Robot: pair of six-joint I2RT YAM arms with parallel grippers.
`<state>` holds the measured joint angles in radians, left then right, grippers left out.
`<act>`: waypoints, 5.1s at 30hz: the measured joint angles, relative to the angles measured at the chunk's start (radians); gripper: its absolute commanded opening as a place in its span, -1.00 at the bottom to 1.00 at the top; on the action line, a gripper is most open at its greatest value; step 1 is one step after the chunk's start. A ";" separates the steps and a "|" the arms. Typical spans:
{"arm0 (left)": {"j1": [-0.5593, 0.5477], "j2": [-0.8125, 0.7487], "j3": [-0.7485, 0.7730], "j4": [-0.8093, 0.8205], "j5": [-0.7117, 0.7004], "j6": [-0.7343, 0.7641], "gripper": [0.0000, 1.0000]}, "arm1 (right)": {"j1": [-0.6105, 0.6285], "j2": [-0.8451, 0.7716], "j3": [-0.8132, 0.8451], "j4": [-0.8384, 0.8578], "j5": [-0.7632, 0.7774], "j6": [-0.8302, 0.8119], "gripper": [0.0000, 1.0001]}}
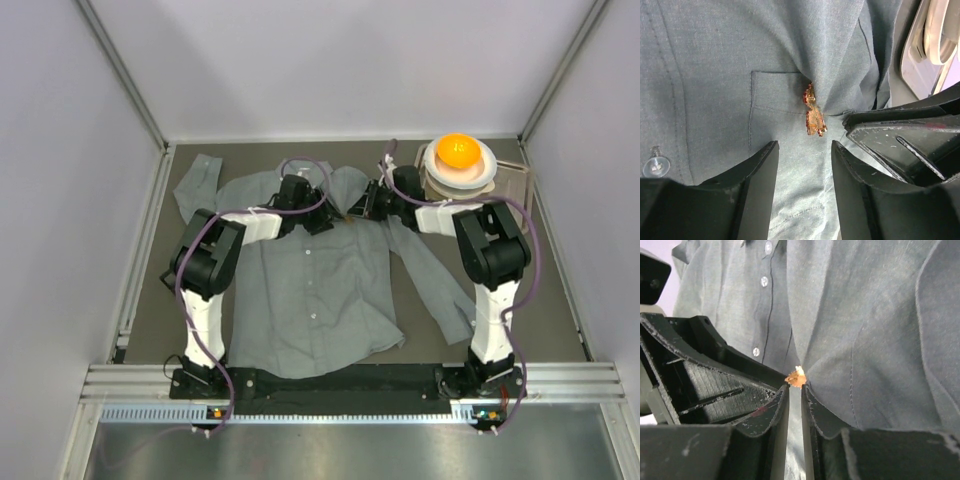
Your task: Remove the brooch from the garment
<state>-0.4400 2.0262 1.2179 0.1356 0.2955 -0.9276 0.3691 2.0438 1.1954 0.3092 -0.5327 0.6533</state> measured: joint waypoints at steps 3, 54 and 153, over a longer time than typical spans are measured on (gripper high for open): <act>0.000 0.012 0.015 -0.001 0.001 -0.011 -0.04 | 0.009 0.013 0.044 -0.059 0.035 -0.037 -0.76; 0.011 0.098 0.179 -0.115 0.019 0.038 -1.00 | 0.074 0.039 0.202 -0.291 0.137 -0.244 -0.79; 0.038 0.139 0.352 -0.396 -0.052 -0.063 -1.00 | 0.006 -0.014 0.056 -0.031 0.112 -0.153 0.04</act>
<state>-0.4019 2.1651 1.5696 -0.2607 0.2436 -0.9909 0.3756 2.0293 1.2510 0.2787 -0.4206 0.5007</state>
